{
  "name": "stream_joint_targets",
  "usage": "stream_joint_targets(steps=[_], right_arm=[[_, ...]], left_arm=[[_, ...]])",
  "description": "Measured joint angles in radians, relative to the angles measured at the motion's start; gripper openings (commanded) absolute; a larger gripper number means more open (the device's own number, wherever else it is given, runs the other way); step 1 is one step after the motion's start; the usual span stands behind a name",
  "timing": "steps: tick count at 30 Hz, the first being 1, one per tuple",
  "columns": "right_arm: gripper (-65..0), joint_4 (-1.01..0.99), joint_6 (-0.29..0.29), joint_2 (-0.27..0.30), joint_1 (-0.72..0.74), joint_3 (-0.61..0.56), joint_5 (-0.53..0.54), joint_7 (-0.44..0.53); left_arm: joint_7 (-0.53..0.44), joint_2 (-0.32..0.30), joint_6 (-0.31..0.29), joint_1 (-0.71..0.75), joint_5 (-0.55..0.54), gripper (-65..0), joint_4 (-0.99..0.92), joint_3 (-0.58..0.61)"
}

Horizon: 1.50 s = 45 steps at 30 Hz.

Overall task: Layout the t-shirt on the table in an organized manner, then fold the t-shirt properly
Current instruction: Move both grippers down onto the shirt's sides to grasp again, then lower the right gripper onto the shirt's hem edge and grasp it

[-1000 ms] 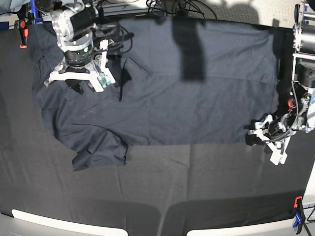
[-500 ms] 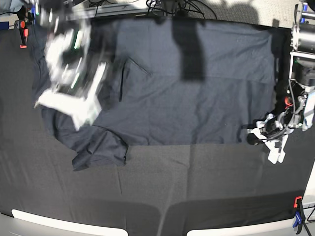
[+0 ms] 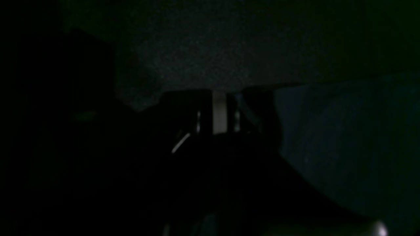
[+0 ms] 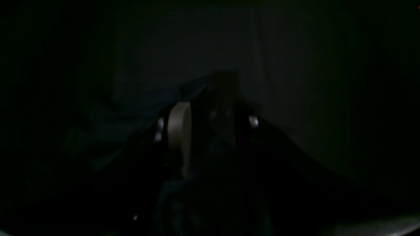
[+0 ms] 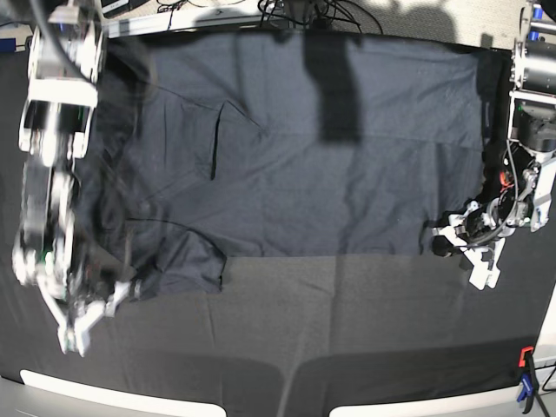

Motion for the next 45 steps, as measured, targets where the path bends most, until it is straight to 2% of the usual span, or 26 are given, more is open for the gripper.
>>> stream_joint_targets(steps=[4, 7, 9, 12, 15, 19, 21, 26, 29, 35, 36, 40, 45], right_arm=[[-43.4, -0.232, 0.005, -0.016, 0.128, -0.002, -0.006, 0.005], [-43.4, -0.343, 0.005, -0.024, 0.169, -0.001, -0.069, 0.022], [-43.4, -0.383, 0.004, -0.027, 0.176, -0.001, -0.073, 0.008], [-43.4, -0.391, 0.005, -0.043, 0.167, -0.001, -0.112, 0.015], [-43.4, -0.391, 0.005, -0.056, 0.158, -0.001, -0.111, 0.087], [-43.4, -0.391, 0.034, -0.089, 0.158, 0.001, -0.124, 0.095], [-43.4, -0.391, 0.036, -0.126, 0.157, 0.001, -0.2, 0.12], [-43.4, -0.391, 0.022, -0.187, 0.156, 0.0, -0.279, 0.151], [-43.4, -0.391, 0.003, -0.196, 0.156, 0.0, -0.35, 0.173], [-43.3, -0.391, 0.001, -0.195, 0.156, 0.0, -0.373, 0.171], [-42.3, -0.391, 0.0, -0.192, 0.157, 0.0, -0.373, 0.162], [-31.6, -0.391, 0.0, -0.191, 0.158, 0.0, -0.373, 0.129], [-30.5, -0.391, 0.0, -0.191, 0.158, 0.0, -0.373, 0.129]], left_arm=[[0.002, 0.0, 0.0, 0.003, -0.001, -65.0, 0.0, 0.0], [0.003, 0.0, 0.0, 0.003, -0.002, -65.0, 0.0, 0.0], [0.003, 0.0, -0.001, 0.003, 0.008, -65.0, 0.0, 0.0], [0.002, -0.001, -0.001, 0.003, 0.014, -65.0, 0.0, 0.0], [0.002, 0.0, -0.001, 0.003, 0.014, -65.0, 0.0, 0.0], [0.002, 0.0, -0.001, 0.003, 0.014, -65.0, 0.0, 0.0], [0.002, 0.0, -0.001, 0.003, 0.014, -65.0, 0.0, 0.0], [0.002, -0.001, -0.001, 0.003, 0.014, -65.0, 0.0, 0.0], [0.002, 0.0, -0.001, 0.003, 0.015, -65.0, 0.0, 0.0], [0.002, 0.0, -0.001, 0.003, 0.014, -65.0, 0.0, 0.0], [0.002, 0.0, -0.001, 0.003, 0.014, -65.0, 0.0, 0.0], [0.002, 0.0, -0.001, 0.003, 0.014, -65.0, 0.0, 0.0], [0.002, 0.0, -0.001, 0.003, 0.014, -65.0, 0.0, 0.0]])
